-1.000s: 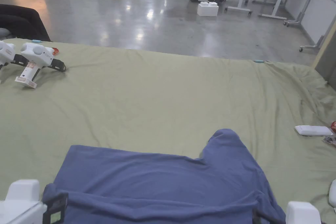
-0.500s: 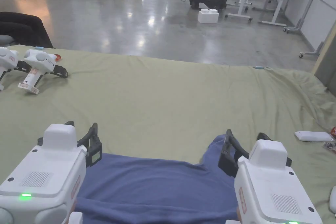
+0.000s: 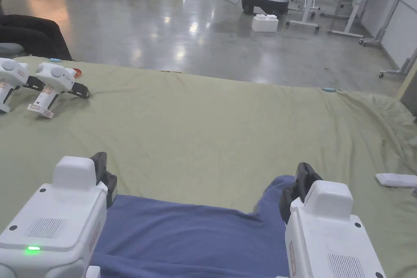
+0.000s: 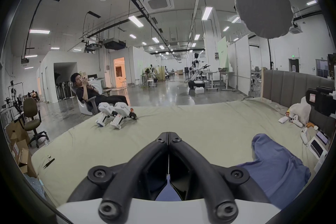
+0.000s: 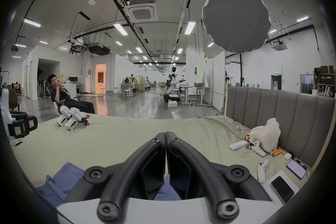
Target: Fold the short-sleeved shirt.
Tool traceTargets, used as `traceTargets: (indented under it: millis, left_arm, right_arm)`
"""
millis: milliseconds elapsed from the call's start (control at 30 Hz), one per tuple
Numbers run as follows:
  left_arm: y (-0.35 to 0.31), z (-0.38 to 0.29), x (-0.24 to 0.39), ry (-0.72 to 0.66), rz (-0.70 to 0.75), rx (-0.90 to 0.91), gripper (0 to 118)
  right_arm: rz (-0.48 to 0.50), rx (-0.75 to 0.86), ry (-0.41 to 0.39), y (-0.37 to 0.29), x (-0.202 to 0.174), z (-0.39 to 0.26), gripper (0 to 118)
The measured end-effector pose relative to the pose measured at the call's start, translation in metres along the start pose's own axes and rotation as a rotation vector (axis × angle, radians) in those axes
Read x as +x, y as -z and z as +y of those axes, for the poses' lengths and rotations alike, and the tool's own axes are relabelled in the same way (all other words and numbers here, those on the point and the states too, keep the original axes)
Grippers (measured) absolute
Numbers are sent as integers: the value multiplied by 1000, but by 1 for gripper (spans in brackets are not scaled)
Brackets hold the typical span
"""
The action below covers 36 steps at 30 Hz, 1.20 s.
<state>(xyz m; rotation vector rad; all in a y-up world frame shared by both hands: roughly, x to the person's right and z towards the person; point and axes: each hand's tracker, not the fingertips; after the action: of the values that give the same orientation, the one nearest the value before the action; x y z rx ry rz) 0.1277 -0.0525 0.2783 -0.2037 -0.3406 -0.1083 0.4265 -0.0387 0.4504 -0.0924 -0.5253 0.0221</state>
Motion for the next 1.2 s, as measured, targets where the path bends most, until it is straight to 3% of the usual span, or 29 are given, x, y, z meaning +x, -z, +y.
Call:
traceTargets:
  millis: [200,367,500,533,667,767,933,1100,1133,1200]
  left_arm:
    - [72,-35,-54,-83,-13,-218,0]
    - [145,-67,-85,-102,-62,-506,0]
    - [189,-89,-98,-223,-121,-612,1]
    - [197,-92,-97,-222,-121,-649,6]
    - [230,-108,-92,-171,-91,-761,62]
    - [246,-118,-87,-138,-60,-809,71]
    - [249,-121,-76,-107,-20,-806,66]
    - [243,-118,-62,2,-85,-771,10]
    - [243,-118,-60,9,-93,-771,3]
    - [240,-121,-58,12,-92,-772,1]
  right_arm:
    - [4,-100,-20,14,9,-25,0]
    - [-1,-181,-36,26,13,-42,0]
    - [-7,-222,-52,35,16,-54,0]
    - [-8,-229,-54,36,17,-56,0]
    - [-20,-270,-70,42,21,-65,0]
    - [-27,-293,-73,46,24,-71,0]
    - [-32,-328,-88,50,30,-77,0]
    - [-39,-351,-100,55,37,-81,0]
    - [-40,-357,-101,57,39,-83,0]
    - [-38,-380,-93,63,45,-87,0]
